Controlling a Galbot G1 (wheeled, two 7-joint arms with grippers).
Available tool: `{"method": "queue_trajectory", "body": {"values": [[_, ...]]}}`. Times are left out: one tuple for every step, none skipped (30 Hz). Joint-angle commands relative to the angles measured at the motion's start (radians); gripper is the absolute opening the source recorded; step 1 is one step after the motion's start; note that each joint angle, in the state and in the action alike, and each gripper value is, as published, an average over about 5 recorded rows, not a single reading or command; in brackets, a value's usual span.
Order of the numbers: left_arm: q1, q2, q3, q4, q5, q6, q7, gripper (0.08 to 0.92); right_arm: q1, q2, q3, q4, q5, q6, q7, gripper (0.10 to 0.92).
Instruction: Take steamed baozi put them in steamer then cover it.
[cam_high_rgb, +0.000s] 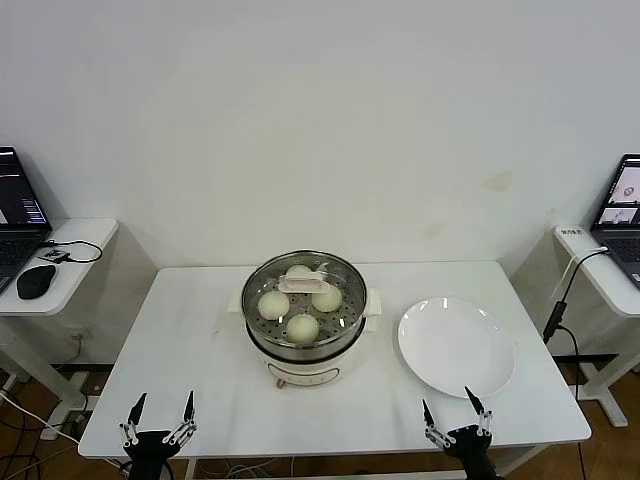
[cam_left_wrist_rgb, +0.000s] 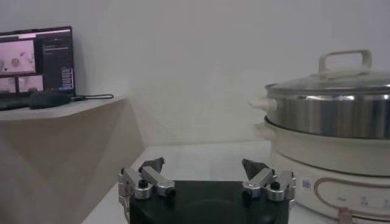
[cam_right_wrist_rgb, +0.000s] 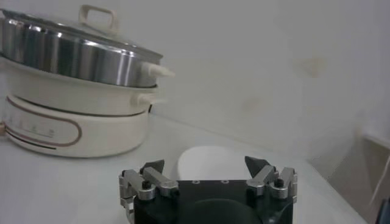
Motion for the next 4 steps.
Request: {"method": "queue_trajectory", "body": {"values": [[0.0,-0.006,-0.006,0.012,0.0,-0.021,0.01,0.823,0.001,0.001,0.002,0.005,0.036,0.005,-0.004,0.823],[-0.001,-0.005,-0.006,0.012,0.001,-0.02,0.011,0.823,0.002,0.002,0.003,0.005,0.038,0.006,-0.004,0.823],[-0.002,-0.005,-0.007,0.012,0.001,-0.02,0.011,0.823,0.003,0.002,0.003,0.005,0.039,0.006,-0.004,0.822],[-0.002,-0.005,-0.007,0.013,0.002,-0.02,0.012,0.823,0.004,0.002,0.003,0.005,0.039,0.007,-0.005,0.822]]}}
